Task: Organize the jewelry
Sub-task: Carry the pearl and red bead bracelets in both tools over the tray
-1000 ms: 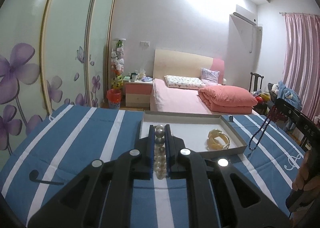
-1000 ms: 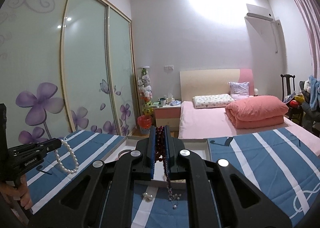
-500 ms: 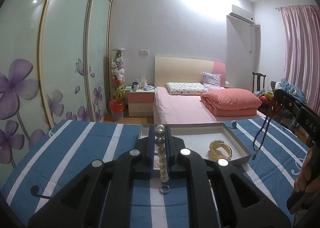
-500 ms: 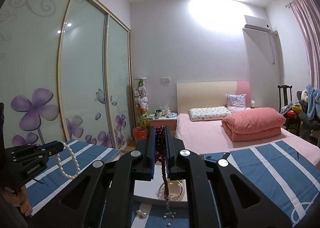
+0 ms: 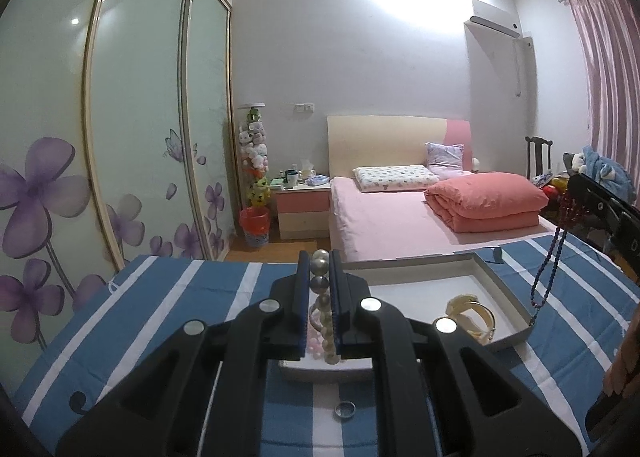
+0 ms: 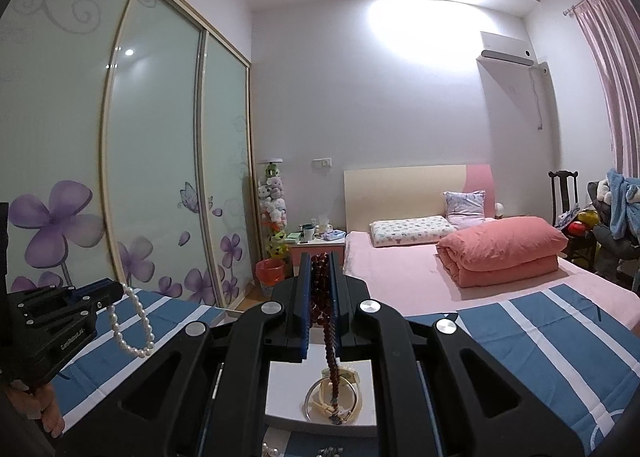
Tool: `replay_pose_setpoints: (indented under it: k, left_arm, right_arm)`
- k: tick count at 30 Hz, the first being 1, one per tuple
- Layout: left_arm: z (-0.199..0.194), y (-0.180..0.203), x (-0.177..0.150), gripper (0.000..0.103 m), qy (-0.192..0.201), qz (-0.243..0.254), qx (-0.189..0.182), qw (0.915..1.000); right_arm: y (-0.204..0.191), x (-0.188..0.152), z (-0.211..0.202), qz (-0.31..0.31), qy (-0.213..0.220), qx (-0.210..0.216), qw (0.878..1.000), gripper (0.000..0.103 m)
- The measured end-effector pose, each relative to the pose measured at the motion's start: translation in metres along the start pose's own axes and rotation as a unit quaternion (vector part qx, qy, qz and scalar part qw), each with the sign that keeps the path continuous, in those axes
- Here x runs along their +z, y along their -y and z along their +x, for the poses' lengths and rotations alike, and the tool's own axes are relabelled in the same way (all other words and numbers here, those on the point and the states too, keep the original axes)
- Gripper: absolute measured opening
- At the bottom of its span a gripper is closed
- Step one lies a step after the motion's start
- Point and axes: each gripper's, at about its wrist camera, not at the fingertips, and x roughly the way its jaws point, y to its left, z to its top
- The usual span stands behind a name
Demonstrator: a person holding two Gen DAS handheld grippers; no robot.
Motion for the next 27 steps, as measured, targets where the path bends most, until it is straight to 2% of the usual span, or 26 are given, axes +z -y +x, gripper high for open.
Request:
replay_pose_setpoints:
  k: [11, 27]
  left_arm:
    - [0.029, 0.004, 0.003, 0.01, -0.01, -0.001, 0.02, 0.9997]
    - [0.092, 0.012, -0.002, 0.01, -0.033, 0.004, 0.004, 0.9994]
  right_arm:
    - [-0.001, -0.001, 0.016, -0.006, -0.004, -0.002, 1.0, 0.009]
    - [0.011, -0.024, 0.06, 0.008, -0.05, 0.004, 0.999, 0.009]
